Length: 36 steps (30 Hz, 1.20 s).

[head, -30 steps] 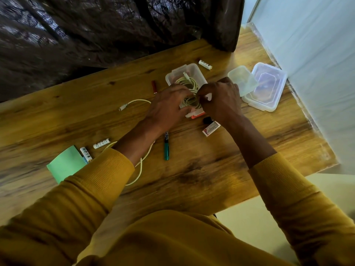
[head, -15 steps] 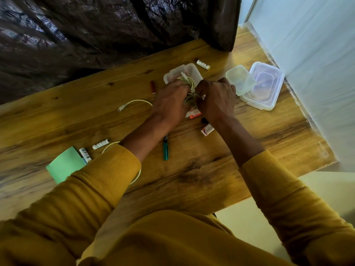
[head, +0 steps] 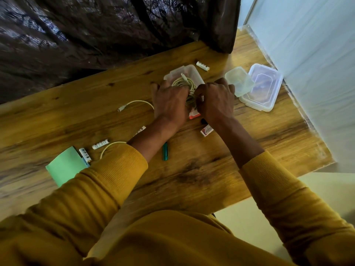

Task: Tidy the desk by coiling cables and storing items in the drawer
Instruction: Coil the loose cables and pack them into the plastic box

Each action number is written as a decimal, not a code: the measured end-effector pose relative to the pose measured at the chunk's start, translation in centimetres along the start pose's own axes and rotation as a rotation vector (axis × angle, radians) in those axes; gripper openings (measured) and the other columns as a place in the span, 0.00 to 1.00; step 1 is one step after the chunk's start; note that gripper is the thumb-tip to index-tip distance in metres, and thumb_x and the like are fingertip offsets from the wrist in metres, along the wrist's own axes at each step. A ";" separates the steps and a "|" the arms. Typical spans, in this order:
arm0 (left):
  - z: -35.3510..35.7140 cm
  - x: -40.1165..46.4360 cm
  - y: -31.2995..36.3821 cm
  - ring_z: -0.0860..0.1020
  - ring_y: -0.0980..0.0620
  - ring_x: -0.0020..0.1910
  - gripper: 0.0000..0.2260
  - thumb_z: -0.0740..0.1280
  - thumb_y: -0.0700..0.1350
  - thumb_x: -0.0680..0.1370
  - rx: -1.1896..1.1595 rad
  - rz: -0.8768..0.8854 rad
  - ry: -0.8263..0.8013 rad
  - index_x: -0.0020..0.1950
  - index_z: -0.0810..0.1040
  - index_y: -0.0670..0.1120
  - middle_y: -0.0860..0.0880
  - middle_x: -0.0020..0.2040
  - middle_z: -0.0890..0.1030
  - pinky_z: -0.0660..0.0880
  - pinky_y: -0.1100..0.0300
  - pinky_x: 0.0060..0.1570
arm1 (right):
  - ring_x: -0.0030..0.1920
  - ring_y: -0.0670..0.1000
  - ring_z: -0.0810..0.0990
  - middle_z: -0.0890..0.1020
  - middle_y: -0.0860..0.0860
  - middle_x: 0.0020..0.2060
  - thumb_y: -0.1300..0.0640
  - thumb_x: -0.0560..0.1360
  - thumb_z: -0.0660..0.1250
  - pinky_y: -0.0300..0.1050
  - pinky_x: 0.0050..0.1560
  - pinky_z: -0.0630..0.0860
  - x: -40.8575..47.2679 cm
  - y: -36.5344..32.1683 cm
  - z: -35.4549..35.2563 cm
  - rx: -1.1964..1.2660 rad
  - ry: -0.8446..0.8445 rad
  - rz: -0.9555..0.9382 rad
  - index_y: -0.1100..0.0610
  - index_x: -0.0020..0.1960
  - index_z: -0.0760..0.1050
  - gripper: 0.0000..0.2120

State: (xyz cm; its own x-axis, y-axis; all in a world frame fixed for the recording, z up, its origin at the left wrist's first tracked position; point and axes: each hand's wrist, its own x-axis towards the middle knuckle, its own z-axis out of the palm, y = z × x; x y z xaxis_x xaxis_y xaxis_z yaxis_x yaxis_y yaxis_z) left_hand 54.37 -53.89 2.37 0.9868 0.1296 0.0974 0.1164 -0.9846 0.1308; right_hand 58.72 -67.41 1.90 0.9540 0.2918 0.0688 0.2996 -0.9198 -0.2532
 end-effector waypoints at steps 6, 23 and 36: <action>0.9 -1.1 -1.5 0.74 0.42 0.66 0.22 0.77 0.54 0.74 -0.234 0.024 0.004 0.67 0.82 0.53 0.50 0.63 0.81 0.70 0.40 0.69 | 0.64 0.60 0.74 0.85 0.51 0.58 0.55 0.73 0.74 0.57 0.60 0.69 -0.6 -0.1 -0.1 0.031 0.014 -0.026 0.52 0.58 0.84 0.14; -0.9 -3.8 -2.6 0.74 0.53 0.64 0.21 0.75 0.46 0.77 -0.600 0.013 0.084 0.69 0.77 0.53 0.52 0.62 0.76 0.76 0.53 0.61 | 0.62 0.59 0.76 0.84 0.52 0.59 0.49 0.72 0.73 0.58 0.61 0.74 -2.6 -0.9 -1.9 0.230 0.063 -0.031 0.51 0.66 0.80 0.23; -0.6 -4.3 -3.0 0.75 0.50 0.63 0.27 0.76 0.47 0.76 -0.678 -0.018 0.061 0.73 0.71 0.52 0.51 0.64 0.75 0.80 0.49 0.58 | 0.64 0.61 0.75 0.79 0.57 0.64 0.51 0.72 0.73 0.57 0.62 0.74 -3.2 -0.7 -1.9 0.267 0.069 -0.016 0.57 0.73 0.73 0.31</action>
State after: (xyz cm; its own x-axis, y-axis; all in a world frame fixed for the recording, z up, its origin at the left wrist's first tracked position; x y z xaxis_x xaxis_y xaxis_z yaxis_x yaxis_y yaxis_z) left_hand 49.67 -51.41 2.17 0.9748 0.1717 0.1426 0.0168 -0.6935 0.7203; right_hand 55.43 -68.18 3.74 0.9503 0.2789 0.1383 0.3102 -0.8110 -0.4960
